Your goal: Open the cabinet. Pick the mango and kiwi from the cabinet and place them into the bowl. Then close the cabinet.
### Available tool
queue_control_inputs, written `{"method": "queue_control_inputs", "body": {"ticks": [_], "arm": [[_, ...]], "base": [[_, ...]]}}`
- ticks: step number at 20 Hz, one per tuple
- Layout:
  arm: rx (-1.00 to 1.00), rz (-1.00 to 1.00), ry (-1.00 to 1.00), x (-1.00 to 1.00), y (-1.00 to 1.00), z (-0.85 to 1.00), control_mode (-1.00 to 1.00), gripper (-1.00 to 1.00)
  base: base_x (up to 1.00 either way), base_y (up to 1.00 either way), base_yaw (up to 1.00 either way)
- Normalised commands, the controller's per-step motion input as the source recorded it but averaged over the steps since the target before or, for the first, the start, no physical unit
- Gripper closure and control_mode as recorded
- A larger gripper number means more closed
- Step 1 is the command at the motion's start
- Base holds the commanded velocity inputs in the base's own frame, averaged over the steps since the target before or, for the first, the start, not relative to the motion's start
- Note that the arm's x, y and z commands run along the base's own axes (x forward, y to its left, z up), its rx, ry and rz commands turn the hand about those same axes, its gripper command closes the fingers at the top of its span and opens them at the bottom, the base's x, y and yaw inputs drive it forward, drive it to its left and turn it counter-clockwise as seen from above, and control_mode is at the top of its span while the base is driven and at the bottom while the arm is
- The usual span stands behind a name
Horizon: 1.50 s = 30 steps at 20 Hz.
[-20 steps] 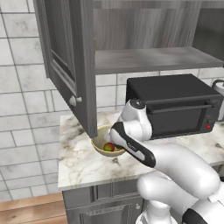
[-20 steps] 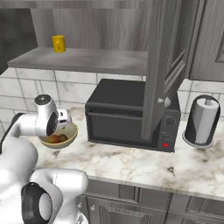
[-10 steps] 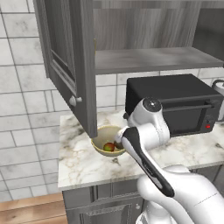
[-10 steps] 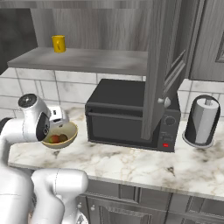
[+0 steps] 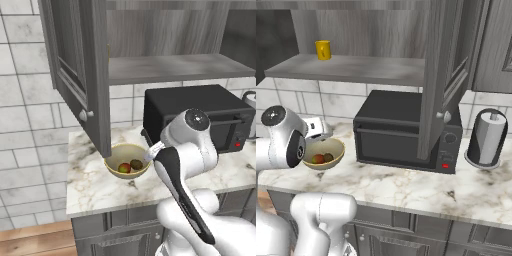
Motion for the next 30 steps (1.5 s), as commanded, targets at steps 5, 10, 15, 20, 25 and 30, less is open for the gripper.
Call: {"method": "queue_control_inputs", "body": {"ticks": [5, 10, 15, 20, 25, 30], "arm": [[0.00, 0.00, 0.00, -0.30, -0.20, 0.63, -1.00, -1.00], [-0.02, 0.00, 0.00, -0.34, -0.07, 0.55, -1.00, -1.00], [0.00, 0.00, 0.00, -0.27, -0.07, 0.51, -1.00, -1.00], [0.00, -0.01, 0.00, -0.17, -0.12, 0.46, -1.00, -1.00], [0.00, -0.01, 0.00, -0.22, -0.08, 0.23, -1.00, -1.00], [0.00, -0.06, -0.12, -0.44, -0.14, 0.13, -1.00, -1.00]], "base": [[0.00, 0.00, 0.00], [0.00, 0.00, 0.00], [0.00, 0.00, 0.00], [0.00, 0.00, 0.00], [0.00, 0.00, 0.00], [0.00, 0.00, 0.00]]}}
